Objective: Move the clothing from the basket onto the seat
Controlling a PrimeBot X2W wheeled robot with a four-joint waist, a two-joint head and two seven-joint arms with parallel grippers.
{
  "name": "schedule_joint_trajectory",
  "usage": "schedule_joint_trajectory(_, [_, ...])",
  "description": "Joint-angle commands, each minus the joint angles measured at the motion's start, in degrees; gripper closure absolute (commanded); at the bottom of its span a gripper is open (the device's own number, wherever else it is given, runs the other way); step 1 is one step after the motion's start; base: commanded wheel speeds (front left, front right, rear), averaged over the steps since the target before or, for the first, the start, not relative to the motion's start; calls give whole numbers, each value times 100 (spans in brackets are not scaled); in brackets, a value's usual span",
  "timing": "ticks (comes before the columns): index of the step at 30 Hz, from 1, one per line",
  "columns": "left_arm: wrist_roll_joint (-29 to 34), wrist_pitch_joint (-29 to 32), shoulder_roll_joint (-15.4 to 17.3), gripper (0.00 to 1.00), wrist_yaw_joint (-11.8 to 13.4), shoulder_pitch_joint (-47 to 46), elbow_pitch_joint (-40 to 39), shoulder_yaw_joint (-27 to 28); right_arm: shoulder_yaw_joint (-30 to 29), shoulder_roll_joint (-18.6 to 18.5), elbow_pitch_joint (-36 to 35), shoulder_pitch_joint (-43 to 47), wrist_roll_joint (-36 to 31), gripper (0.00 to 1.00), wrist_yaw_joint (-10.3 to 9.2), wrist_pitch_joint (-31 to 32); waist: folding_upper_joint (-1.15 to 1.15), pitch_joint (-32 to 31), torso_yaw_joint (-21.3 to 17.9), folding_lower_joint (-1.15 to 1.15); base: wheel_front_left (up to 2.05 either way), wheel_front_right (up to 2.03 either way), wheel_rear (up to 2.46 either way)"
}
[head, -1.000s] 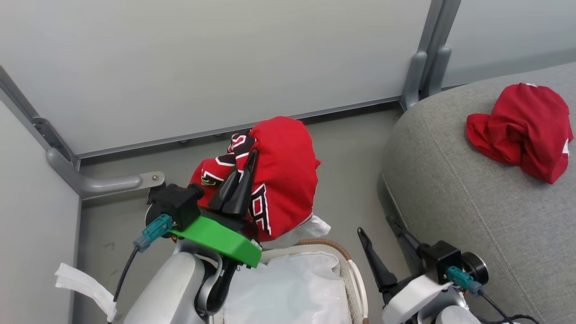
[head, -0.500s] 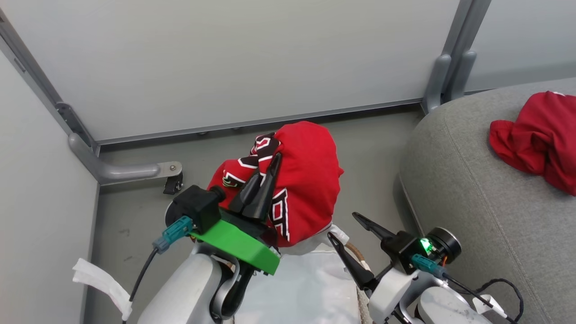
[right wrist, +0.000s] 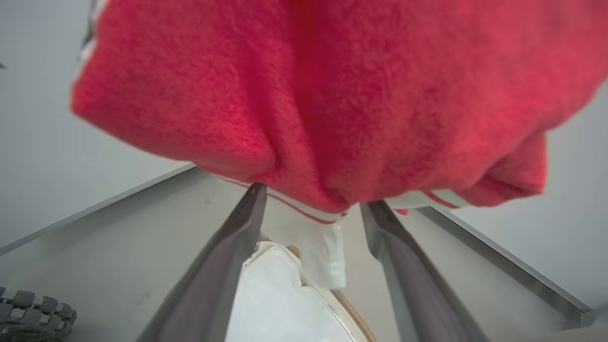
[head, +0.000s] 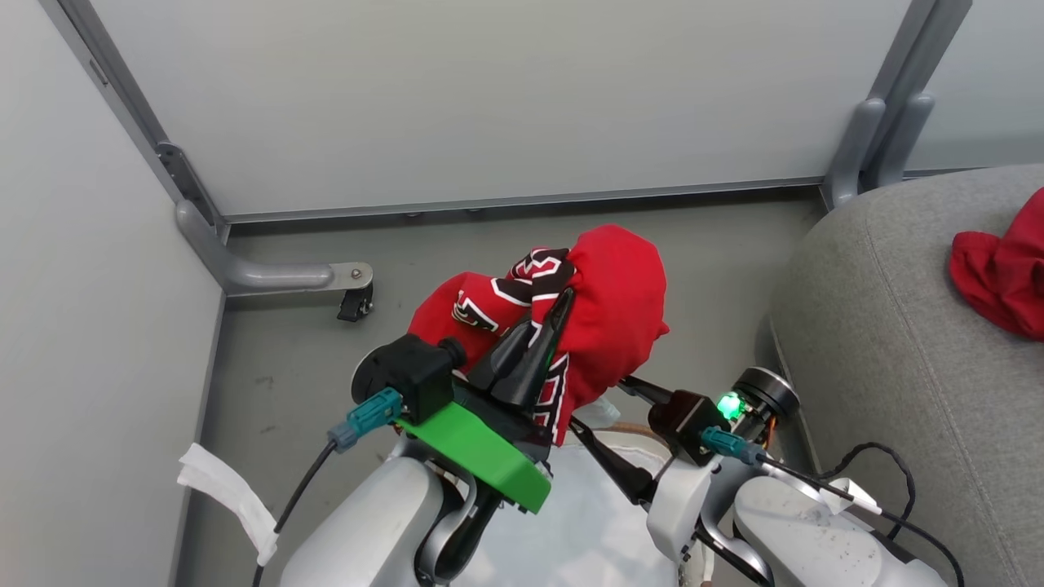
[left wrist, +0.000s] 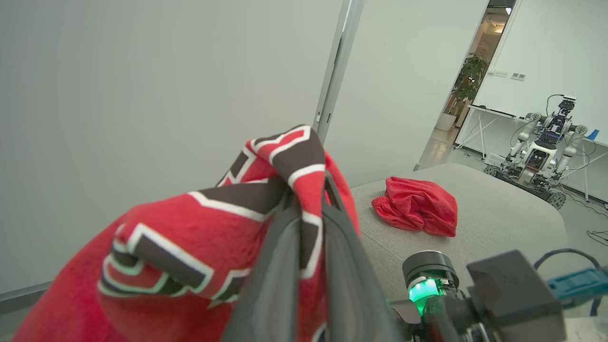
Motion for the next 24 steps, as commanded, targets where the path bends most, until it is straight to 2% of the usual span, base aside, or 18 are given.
schedule_joint_trajectory(1, [-53,-19,9,100,-18,-113,-38,-38,62,1,51,-75,48,0,-8,-2,0,32,77,0,0,0,0])
schedule_joint_trajectory(10, [-248,-19,125,100,-18,-258,-117,-486,601,-171,178,-370,416,0,-8,-2,0,37,226,0,0,0,0])
schedule_joint_trajectory(19, [-362,-20,124,100,-18,-313,-178,-610,892,-245,184,-459,700,2,-8,-2,0,20,322,0,0,0,0])
schedule_joint_trajectory(20, [-354,-20,110,100,-18,-279,-115,-535,1008,-229,193,-381,791,100,-8,-2,0,14,354,0,0,0,0])
schedule_joint_trajectory(24, [-333,-20,74,100,-18,-200,-71,-435,1007,-220,244,-264,871,100,-8,-2,0,7,341,0,0,0,0])
